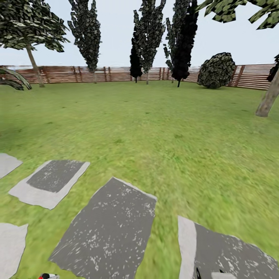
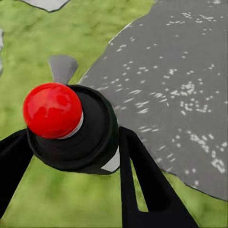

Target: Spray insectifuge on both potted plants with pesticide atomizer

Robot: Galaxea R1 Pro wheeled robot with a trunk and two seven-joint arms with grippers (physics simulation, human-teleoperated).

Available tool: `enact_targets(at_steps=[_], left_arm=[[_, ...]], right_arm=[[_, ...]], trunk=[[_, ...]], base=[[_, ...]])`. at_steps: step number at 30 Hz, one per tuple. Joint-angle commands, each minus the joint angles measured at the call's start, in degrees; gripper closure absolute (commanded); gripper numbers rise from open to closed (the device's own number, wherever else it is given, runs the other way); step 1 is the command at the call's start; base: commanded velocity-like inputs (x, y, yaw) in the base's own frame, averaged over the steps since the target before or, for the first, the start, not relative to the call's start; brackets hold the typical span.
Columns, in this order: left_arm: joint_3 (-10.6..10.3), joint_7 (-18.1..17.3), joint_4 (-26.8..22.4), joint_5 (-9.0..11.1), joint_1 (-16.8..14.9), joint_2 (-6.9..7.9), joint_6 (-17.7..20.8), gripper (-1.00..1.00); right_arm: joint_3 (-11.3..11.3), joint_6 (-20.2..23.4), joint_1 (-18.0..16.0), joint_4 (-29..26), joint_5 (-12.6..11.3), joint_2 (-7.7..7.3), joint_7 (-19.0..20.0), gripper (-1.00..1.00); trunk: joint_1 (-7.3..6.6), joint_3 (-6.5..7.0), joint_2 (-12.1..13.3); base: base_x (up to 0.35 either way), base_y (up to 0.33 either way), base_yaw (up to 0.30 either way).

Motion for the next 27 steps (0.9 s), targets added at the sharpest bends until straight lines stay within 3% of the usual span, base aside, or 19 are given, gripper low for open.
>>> enact_targets(at_steps=[1, 27], left_arm=[[0.2, -0.4, 0.1, 0.3, -0.1, -0.01, -0.1, 1.0], [0.2, -0.4, 1.0, 0.4, -0.1, -0.01, -0.1, 1.0]], right_arm=[[-0.2, -0.1, 0.0, 0.0, 0.6, -0.01, -0.4, -1.0], [-0.2, -0.1, 0.0, 0.0, 0.6, -0.04, -0.4, -1.0]], trunk=[[0.01, -0.05, 0.0], [0.01, -0.05, 0.0]], base=[[0.217, 0.259, 0.277], [0.22, 0.259, 0.277]])
